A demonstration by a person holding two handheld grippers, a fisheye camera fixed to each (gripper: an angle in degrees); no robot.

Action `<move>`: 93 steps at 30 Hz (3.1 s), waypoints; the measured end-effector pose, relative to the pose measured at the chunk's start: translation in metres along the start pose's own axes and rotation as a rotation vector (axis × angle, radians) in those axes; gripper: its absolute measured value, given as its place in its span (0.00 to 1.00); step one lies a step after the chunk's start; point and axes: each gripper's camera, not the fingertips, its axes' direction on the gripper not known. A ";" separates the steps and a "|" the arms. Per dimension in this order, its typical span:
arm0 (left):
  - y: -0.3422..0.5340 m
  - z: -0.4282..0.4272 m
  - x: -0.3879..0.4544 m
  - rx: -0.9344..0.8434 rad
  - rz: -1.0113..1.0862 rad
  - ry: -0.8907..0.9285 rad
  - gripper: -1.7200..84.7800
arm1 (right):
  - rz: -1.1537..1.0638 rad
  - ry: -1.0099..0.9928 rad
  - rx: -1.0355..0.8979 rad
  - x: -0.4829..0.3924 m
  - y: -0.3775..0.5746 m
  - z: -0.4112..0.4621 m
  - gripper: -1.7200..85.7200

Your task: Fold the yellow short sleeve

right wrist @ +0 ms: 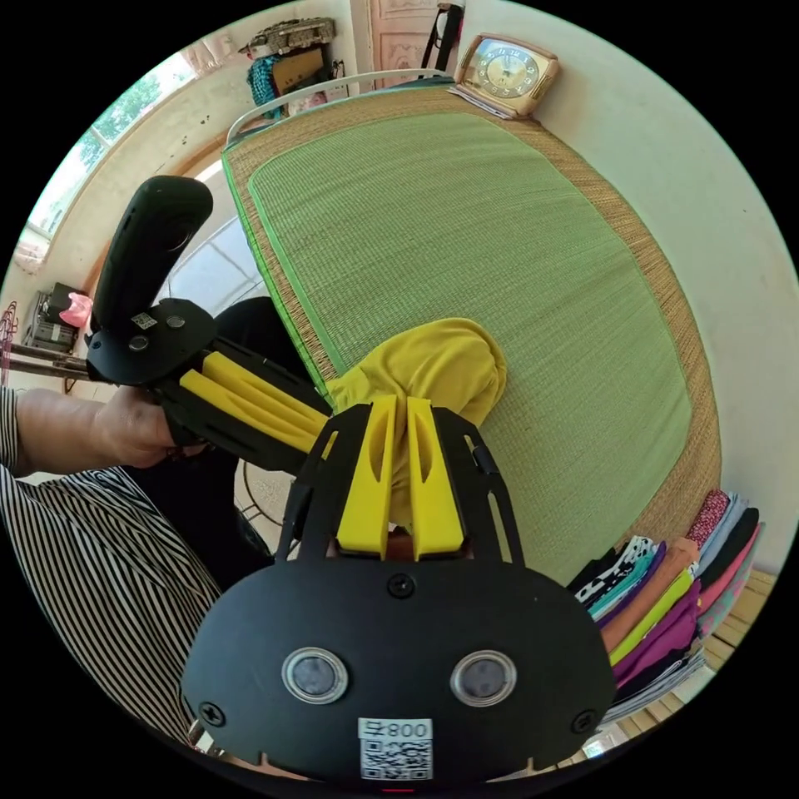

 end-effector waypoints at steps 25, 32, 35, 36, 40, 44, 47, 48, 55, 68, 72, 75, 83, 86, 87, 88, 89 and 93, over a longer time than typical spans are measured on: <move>0.049 0.013 0.056 -0.460 0.024 -0.066 0.03 | 0.881 -0.532 0.653 0.136 0.327 -0.044 0.02; 0.049 -0.007 0.066 -0.522 0.022 0.011 0.05 | 0.767 -0.496 0.806 0.127 0.357 -0.098 0.02; 0.030 -0.028 0.071 -0.408 0.053 0.084 0.07 | 0.739 -0.496 0.837 0.114 0.371 -0.110 0.02; 0.021 -0.038 0.071 -0.336 0.072 0.068 0.08 | 0.733 -0.502 0.843 0.112 0.374 -0.111 0.02; -0.015 -0.050 0.057 -0.180 0.080 -0.017 0.13 | 0.644 -0.525 0.869 0.087 0.378 -0.130 0.02; -0.037 -0.044 0.049 -0.160 0.091 0.018 0.15 | 0.498 -0.501 0.886 0.055 0.371 -0.167 0.02; -0.038 -0.040 0.055 -0.188 0.131 0.089 0.16 | 0.409 -0.453 0.854 0.030 0.365 -0.189 0.02; -0.036 -0.039 0.058 -0.212 0.154 0.031 0.15 | 0.393 -0.447 0.850 0.025 0.364 -0.192 0.02; -0.021 -0.056 0.042 -0.178 0.064 0.044 0.12 | 0.305 -0.458 0.925 -0.018 0.393 -0.224 0.02; 0.007 -0.071 0.111 -0.292 0.201 0.232 0.08 | 0.227 -0.348 1.039 -0.082 0.462 -0.288 0.02; 0.023 -0.110 0.118 -0.128 0.155 0.191 0.13 | 0.197 -0.338 1.066 -0.089 0.474 -0.301 0.02; 0.027 -0.118 0.130 -0.126 0.170 0.181 0.15 | 0.161 -0.339 1.088 -0.095 0.481 -0.312 0.02; 0.026 -0.111 0.180 -0.160 0.255 0.265 0.05 | 0.148 -0.272 1.101 -0.107 0.509 -0.334 0.02; 0.031 -0.140 0.193 -0.098 0.253 0.218 0.04 | 0.196 -0.233 1.112 -0.101 0.531 -0.337 0.02; 0.033 -0.158 0.197 -0.058 0.244 0.192 0.04 | 0.209 -0.227 1.116 -0.099 0.536 -0.336 0.02; 0.034 -0.179 0.202 -0.010 0.244 0.167 0.03 | 0.238 -0.213 1.123 -0.093 0.547 -0.335 0.02; 0.035 -0.190 0.205 0.015 0.244 0.154 0.03 | 0.274 -0.203 1.130 -0.086 0.558 -0.332 0.02; 0.040 -0.268 0.237 0.155 0.297 0.018 0.03 | 0.378 -0.220 1.173 -0.063 0.593 -0.317 0.02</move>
